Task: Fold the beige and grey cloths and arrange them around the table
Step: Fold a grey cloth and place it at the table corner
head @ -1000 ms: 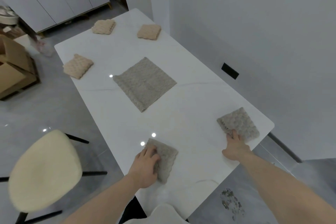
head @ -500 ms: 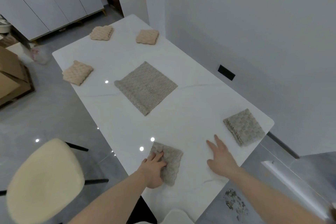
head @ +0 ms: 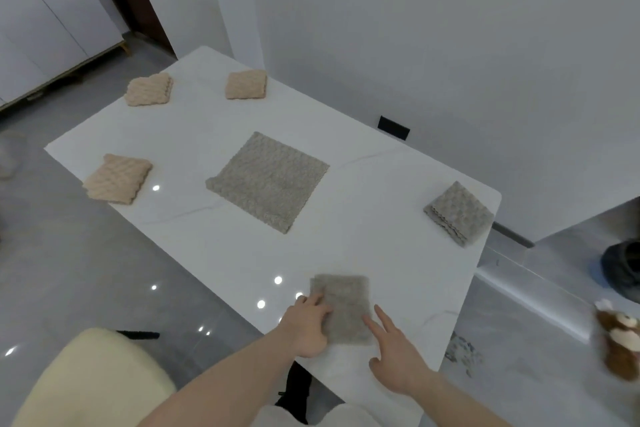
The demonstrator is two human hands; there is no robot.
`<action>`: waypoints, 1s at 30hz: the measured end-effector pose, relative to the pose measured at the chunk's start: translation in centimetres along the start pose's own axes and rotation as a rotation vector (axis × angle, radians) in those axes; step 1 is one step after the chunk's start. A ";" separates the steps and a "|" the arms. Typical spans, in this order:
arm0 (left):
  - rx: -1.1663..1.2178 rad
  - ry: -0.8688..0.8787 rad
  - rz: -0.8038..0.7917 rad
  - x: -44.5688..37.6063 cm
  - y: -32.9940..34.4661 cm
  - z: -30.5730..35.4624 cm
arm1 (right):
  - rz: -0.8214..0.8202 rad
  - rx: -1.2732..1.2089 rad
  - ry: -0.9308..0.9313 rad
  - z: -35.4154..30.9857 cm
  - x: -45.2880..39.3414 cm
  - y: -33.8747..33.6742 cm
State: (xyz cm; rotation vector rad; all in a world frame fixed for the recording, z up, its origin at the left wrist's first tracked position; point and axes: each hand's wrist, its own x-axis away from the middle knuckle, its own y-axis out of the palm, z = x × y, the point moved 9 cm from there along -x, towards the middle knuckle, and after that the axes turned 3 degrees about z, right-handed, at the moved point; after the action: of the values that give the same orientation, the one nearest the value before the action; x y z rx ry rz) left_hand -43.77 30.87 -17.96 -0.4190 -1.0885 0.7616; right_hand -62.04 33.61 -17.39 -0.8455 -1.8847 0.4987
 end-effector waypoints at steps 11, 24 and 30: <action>-0.059 -0.014 -0.032 6.2 -0.1 -7.2 | -0.018 -0.003 0.124 -4.3 2.0 4.8; 0.022 -0.098 0.140 11.3 -2.6 -9.5 | 0.052 0.266 -0.021 -8.7 1.0 3.3; 0.013 -0.118 0.198 13.3 -2.9 -10.6 | -0.085 0.269 -0.029 -9.6 0.4 6.3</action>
State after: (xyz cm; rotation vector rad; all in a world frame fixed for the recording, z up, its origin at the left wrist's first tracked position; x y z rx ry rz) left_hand -29.81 39.24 -12.17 -0.4805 -1.1621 0.9781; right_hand -51.43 37.94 -17.09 -0.5812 -1.8206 0.6957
